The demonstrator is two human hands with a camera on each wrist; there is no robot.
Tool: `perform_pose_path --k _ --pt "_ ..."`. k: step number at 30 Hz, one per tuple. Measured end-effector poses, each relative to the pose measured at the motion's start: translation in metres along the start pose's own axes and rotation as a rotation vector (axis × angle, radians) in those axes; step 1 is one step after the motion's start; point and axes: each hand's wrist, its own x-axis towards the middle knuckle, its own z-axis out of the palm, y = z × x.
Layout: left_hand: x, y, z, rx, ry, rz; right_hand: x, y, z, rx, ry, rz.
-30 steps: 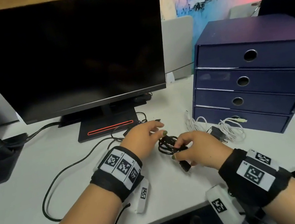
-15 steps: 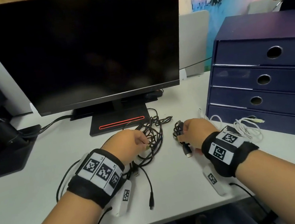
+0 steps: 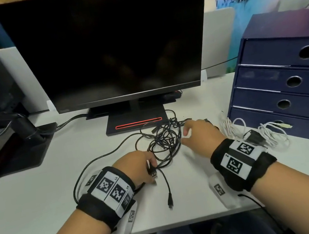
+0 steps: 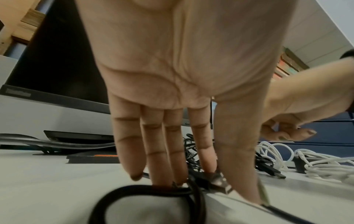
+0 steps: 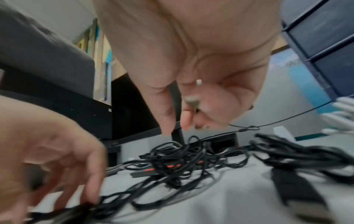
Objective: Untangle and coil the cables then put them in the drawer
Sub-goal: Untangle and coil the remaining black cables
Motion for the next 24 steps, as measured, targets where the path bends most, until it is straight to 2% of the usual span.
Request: perform_pose_path --k 3,7,11,15,17,21,24 --pt "0.002 0.004 0.003 -0.002 0.001 0.038 -0.015 -0.014 0.003 0.151 -0.182 -0.110" --pt "0.000 0.009 0.004 0.013 -0.018 0.109 -0.021 -0.017 0.011 0.235 -0.341 -0.150" --pt "-0.003 0.014 0.011 0.049 -0.069 0.163 -0.022 -0.017 0.020 -0.038 -0.366 -0.127" --pt "-0.006 0.015 0.013 0.011 -0.083 0.153 -0.014 -0.014 0.026 -0.083 -0.273 0.070" --pt "-0.007 0.015 0.013 0.020 -0.101 0.147 -0.013 -0.012 0.023 -0.102 -0.282 0.123" --pt "-0.010 0.013 0.014 0.068 -0.135 0.123 -0.019 -0.009 0.013 -0.078 -0.410 0.014" --pt "-0.014 0.006 0.014 0.104 -0.113 0.083 -0.025 -0.004 0.009 0.129 -0.467 -0.075"
